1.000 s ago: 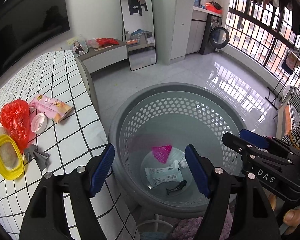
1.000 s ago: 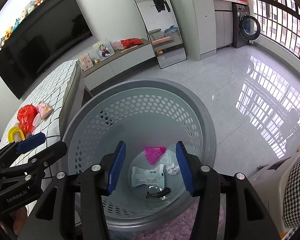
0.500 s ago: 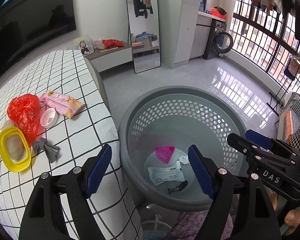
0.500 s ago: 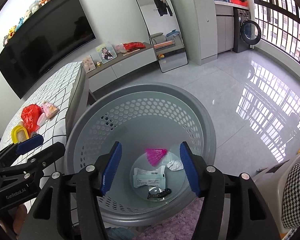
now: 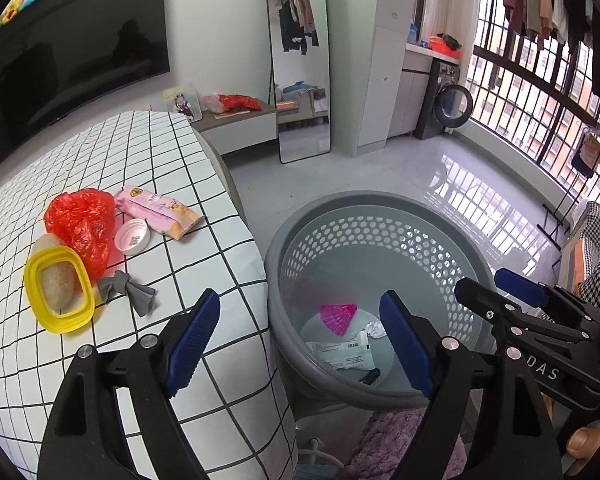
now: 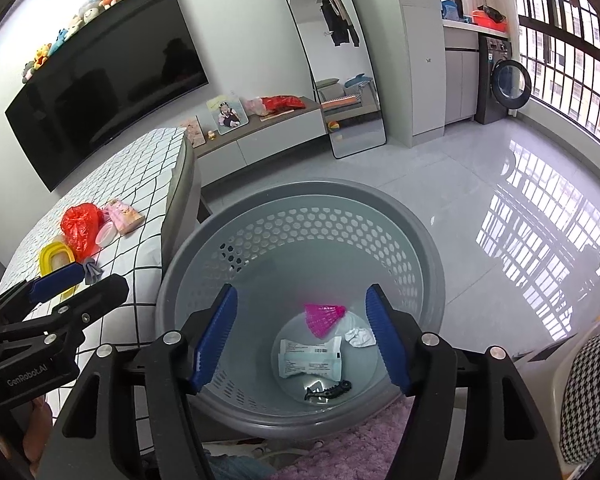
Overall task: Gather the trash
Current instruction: 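Move both tools back toward the remaining trash on the bed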
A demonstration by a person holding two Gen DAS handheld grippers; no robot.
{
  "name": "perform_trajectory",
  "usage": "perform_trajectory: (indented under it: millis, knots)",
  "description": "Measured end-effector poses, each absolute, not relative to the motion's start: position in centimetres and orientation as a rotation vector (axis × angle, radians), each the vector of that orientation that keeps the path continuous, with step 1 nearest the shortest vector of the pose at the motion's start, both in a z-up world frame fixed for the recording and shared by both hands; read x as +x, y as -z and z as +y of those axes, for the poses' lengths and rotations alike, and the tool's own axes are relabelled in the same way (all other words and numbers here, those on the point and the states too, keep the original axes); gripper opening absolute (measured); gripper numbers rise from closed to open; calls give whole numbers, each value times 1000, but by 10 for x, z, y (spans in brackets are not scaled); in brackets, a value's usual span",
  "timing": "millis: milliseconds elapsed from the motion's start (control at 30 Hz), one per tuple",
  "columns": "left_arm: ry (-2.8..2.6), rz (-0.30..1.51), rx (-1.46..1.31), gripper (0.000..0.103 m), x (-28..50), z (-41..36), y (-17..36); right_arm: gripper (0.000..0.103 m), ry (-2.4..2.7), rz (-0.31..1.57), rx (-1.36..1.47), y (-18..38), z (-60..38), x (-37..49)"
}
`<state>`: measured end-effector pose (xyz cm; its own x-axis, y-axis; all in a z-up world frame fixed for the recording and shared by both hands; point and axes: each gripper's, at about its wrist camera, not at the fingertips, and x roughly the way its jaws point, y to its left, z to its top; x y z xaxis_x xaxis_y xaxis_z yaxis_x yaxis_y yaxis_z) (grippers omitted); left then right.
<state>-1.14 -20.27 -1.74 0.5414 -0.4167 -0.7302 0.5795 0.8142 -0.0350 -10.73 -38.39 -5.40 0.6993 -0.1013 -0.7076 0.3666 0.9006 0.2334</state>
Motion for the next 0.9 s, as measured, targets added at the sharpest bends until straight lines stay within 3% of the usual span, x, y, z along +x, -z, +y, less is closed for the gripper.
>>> perform_trajectory:
  millis: [900]
  knots:
    - [474,760,179,83,0,-137,-3,65,266,745,383,49,-377,-91]
